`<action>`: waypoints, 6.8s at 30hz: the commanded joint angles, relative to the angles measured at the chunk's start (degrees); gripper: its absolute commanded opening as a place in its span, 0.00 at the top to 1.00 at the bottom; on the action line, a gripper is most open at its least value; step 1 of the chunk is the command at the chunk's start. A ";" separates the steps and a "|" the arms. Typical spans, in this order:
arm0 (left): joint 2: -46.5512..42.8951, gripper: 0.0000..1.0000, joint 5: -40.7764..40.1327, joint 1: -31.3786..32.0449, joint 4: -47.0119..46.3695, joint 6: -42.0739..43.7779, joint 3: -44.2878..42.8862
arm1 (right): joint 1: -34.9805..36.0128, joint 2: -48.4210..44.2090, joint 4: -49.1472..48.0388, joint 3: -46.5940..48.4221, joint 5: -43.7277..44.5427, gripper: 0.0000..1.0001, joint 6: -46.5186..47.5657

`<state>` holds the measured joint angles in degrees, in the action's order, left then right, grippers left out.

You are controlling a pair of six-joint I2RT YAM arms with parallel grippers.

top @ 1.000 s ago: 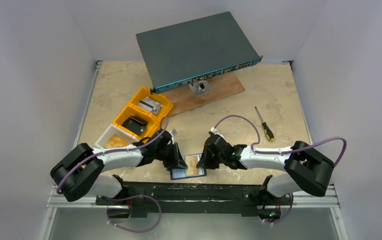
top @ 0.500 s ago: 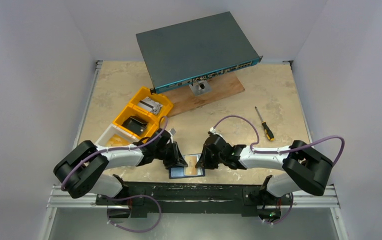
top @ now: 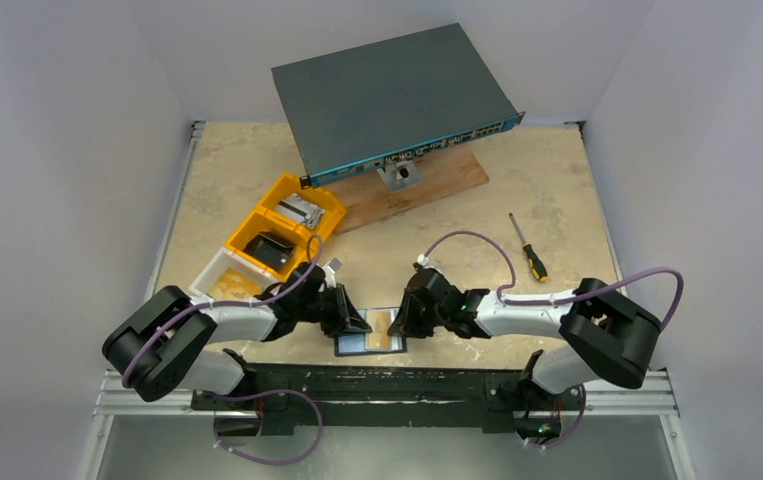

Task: Take the credit cards out of the card holder
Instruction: Remove the credit card from the card holder, then place the credit card in the storage box.

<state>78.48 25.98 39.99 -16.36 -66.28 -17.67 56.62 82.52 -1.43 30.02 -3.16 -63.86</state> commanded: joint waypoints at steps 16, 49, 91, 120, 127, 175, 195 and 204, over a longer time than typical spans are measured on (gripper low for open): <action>8.42 0.89 11.06 -1.23 -28.00 -7.91 1.92 | 0.45 7.17 6.77 -1.45 2.06 0.93 1.82; -6.98 0.79 10.32 -3.24 -8.61 -1.18 1.09 | -2.74 8.62 6.27 -3.68 2.28 1.00 2.33; -13.46 1.00 11.34 -5.13 -5.23 -1.19 3.65 | -3.00 8.71 6.18 -3.83 3.00 1.00 2.33; -13.73 1.00 6.69 -8.60 23.58 14.02 -1.22 | -5.20 6.88 5.24 -4.71 2.17 1.00 3.95; -14.50 1.00 3.55 -8.78 28.36 15.44 -1.94 | -5.30 7.30 4.83 -5.02 1.82 1.00 4.09; -26.81 1.00 6.14 -11.59 35.96 15.91 -6.24 | -5.47 -7.74 7.92 8.30 3.38 0.47 13.67; -30.01 1.00 15.46 -15.00 20.56 4.51 -5.90 | -5.72 -11.42 -22.25 -1.93 -12.17 0.21 7.94; -29.91 1.00 18.41 -15.71 13.09 -1.20 -6.97 | -9.65 -13.30 -40.57 -8.38 -17.50 0.19 -2.59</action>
<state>49.10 41.28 24.97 3.90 -63.57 -22.28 48.27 69.49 -29.98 23.00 -16.75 -61.06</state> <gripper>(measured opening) 0.003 0.812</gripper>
